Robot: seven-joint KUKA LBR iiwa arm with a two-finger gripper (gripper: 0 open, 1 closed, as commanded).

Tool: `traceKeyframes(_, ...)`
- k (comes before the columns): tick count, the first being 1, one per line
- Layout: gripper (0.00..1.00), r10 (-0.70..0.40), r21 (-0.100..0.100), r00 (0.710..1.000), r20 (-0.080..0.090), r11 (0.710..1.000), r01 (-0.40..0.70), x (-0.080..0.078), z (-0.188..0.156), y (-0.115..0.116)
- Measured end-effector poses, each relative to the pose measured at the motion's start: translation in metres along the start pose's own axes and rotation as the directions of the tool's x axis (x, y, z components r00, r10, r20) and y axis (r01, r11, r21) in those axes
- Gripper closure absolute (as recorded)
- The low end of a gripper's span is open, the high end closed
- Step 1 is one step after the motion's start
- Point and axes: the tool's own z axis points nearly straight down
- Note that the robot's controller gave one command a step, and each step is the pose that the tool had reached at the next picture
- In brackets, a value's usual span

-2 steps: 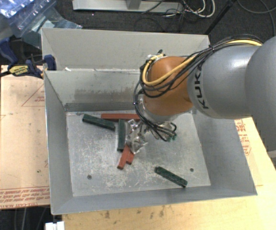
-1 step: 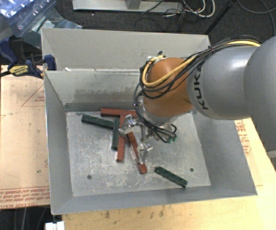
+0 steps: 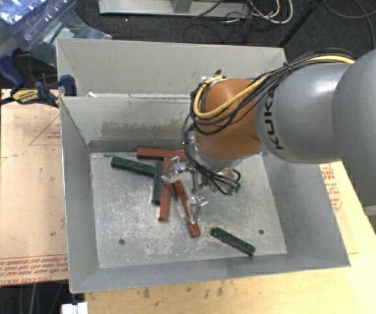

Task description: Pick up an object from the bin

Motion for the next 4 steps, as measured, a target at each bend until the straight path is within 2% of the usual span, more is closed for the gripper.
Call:
traceKeyframes(1, 1.0, -0.555, 0.007, 0.832, 0.008, 0.832, 0.555, -0.032, 0.006, 0.0225)
traceKeyframes(2, 0.0, -0.553, 0.001, 0.833, -0.008, 0.833, 0.553, -0.028, 0.0068, 0.0189)
traceKeyframes(3, 1.0, -0.556, 0.009, 0.831, 0.027, 0.831, 0.556, -0.0372, 0.001, 0.0282)
traceKeyframes(4, 0.0, -0.556, 0.0, 0.831, -0.004, 0.831, 0.556, -0.0287, 0.0072, 0.0209)
